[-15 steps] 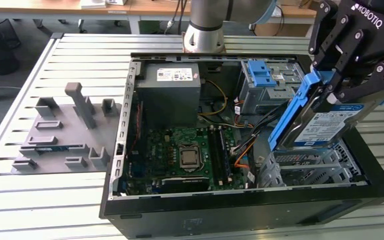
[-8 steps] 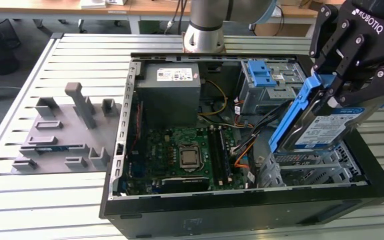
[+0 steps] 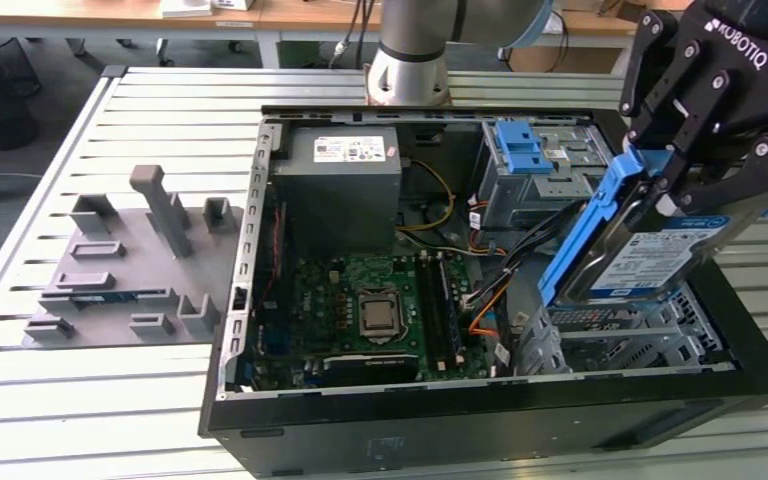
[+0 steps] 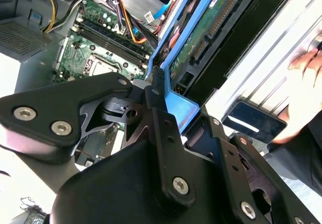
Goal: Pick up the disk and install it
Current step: 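Insert the disk into the insertion slot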
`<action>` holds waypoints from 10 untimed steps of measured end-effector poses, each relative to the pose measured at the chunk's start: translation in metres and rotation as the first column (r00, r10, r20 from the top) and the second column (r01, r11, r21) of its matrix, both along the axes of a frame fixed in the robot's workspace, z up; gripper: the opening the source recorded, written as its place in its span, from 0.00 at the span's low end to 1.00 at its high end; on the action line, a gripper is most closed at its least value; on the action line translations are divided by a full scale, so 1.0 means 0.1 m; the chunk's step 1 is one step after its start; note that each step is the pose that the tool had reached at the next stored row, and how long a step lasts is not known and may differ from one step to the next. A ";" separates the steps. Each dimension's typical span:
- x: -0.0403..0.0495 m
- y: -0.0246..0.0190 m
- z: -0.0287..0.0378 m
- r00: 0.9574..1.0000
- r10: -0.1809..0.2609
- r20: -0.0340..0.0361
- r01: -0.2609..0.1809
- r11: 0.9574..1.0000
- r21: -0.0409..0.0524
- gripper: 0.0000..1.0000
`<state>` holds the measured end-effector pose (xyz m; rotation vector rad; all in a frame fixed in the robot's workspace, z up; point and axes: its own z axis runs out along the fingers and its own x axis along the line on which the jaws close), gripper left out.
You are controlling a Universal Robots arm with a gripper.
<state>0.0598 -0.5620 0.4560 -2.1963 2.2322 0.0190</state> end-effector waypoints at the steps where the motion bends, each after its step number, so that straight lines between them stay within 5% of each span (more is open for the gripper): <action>1: 0.004 0.000 -0.001 1.000 0.000 0.000 0.000 1.000 0.000 0.36; 10: 0.013 -0.001 -0.013 1.000 0.000 0.000 0.000 1.000 0.000 0.36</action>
